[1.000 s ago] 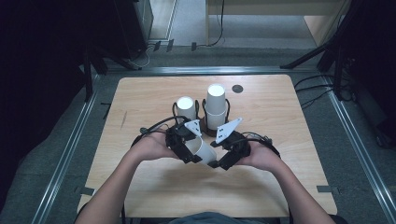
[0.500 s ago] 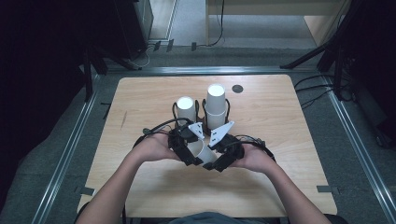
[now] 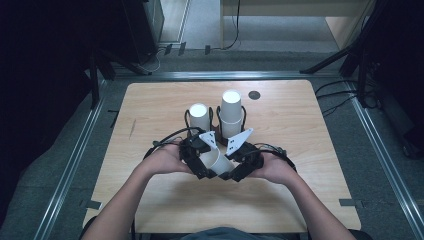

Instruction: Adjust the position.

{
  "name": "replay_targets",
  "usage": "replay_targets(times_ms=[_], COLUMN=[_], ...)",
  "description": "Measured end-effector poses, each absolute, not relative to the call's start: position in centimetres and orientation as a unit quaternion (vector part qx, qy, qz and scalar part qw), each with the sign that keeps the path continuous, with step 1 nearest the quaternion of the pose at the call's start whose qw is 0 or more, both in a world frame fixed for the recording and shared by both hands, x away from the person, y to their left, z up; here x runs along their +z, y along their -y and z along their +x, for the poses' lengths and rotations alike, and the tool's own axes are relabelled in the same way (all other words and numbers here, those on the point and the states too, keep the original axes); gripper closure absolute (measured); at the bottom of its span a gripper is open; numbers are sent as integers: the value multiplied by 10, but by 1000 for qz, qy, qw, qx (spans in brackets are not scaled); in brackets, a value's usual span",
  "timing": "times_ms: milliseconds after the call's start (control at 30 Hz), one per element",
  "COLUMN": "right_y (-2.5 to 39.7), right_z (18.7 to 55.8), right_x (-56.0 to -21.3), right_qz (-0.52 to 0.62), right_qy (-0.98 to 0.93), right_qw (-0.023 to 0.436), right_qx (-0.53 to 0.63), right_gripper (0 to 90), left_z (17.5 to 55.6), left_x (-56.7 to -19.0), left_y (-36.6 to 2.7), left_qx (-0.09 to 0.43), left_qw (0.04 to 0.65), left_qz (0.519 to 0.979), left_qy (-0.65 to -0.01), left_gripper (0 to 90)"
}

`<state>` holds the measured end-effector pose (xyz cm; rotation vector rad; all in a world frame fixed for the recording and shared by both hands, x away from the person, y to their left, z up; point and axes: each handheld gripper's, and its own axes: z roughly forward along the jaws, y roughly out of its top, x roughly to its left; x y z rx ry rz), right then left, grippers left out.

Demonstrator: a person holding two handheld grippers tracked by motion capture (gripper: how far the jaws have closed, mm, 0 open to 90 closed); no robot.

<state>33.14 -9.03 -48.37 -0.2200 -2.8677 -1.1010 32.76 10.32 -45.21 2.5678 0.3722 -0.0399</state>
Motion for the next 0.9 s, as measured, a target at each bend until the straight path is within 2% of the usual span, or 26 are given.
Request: replay_targets(times_ms=[167,300,767,900], right_y=[96,101,107,107], right_z=[334,335,336,336], right_x=[-479,-476,-473,-472], right_qz=[-77,-82,-95,-93], right_qy=[926,923,917,913], right_qw=[24,19,25,27], right_qx=[-369,-376,-387,-396], right_gripper=[335,335,333,333], left_z=[330,329,326,328], left_x=[-452,-452,-461,-462], left_y=[-111,-116,-120,-120], left_qx=[-19,-8,-21,-39], left_qw=[318,351,429,451], left_qz=[936,923,884,871], left_qy=[-151,-160,-185,-193], left_gripper=[81,81,89,125])
